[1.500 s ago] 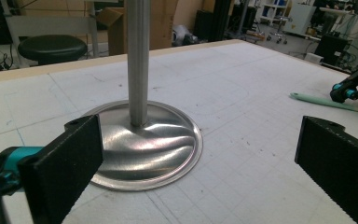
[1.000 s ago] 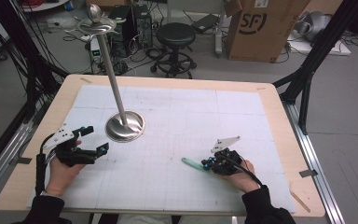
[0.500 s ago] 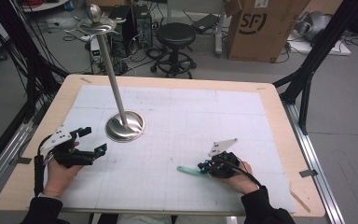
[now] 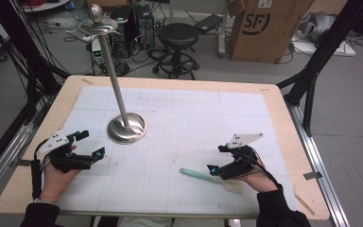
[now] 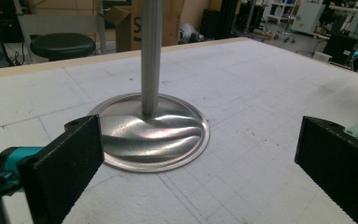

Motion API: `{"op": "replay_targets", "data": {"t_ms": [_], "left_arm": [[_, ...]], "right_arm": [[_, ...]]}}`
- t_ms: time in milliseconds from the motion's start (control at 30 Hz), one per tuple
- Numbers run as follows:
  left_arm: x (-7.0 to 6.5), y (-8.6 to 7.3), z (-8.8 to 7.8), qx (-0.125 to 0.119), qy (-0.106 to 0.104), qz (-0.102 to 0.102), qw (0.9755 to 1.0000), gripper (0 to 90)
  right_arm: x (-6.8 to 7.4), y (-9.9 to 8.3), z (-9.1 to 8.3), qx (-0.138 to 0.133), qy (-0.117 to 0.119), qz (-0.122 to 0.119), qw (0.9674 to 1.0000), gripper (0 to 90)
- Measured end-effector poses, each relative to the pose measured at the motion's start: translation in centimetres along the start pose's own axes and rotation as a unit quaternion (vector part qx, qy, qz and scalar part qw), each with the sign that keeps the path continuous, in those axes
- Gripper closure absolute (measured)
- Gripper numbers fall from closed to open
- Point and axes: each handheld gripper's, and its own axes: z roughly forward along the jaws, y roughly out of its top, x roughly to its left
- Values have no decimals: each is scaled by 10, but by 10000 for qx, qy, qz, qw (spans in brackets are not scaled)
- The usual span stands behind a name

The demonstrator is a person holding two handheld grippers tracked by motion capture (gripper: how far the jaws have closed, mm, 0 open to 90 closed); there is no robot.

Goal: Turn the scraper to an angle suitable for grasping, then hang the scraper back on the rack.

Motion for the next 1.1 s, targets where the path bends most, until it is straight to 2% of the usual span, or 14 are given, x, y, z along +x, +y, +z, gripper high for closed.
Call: {"op": "replay_targets", "data": {"t_ms": [33, 67, 167, 233, 400, 567, 733, 800, 833, 867, 933, 1000, 1100], "left_arm": [[0, 0, -1, -16, 13, -19, 10000, 17], [0, 0, -1, 0, 13, -5, 10000, 17], [-1, -1, -3, 37, 26, 12, 10000, 17], [-1, -1, -4, 6, 37, 1, 10000, 17], [-1, -1, -6, -5, 48, 5, 10000, 17], [-2, 0, -5, -57, 29, 16, 10000, 17], [-3, 0, -3, -14, -1, 30, 10000, 17], [-3, 0, -2, -4, -5, 23, 10000, 17], [-3, -1, -2, 8, -8, 27, 10000, 17], [-3, -1, -2, 11, -9, 24, 10000, 17], [-3, 0, -1, -13, -4, 18, 10000, 17], [-3, 0, -1, -42, -15, 10, 10000, 17], [-4, 1, 2, -59, -23, -8, 10000, 17]], "right_arm": [[-2, -1, 0, -35, -20, 66, 10000, 10], [-3, -1, 0, -61, -53, 111, 9999, 1], [-4, -2, 1, -10, -76, -34, 10000, 1], [-4, -2, 1, 49, -5, -101, 9999, 2], [0, 1, 7, 499, 159, -332, 9981, 8], [3, 5, 13, 866, 343, -534, 9942, 45], [4, 9, 17, 1330, 447, -753, 9872, 70], [5, 11, 18, 1449, 408, -883, 9847, 193], [7, 12, 18, 1485, 396, -978, 9833, 199], [7, 13, 19, 1554, 449, -966, 9821, 200], [8, 15, 21, 1778, 438, -1090, 9770, 235], [11, 17, 25, 2039, 415, -1206, 9706, 259], [14, 20, 30, 2432, 533, -1300, 9597, 303]]}}
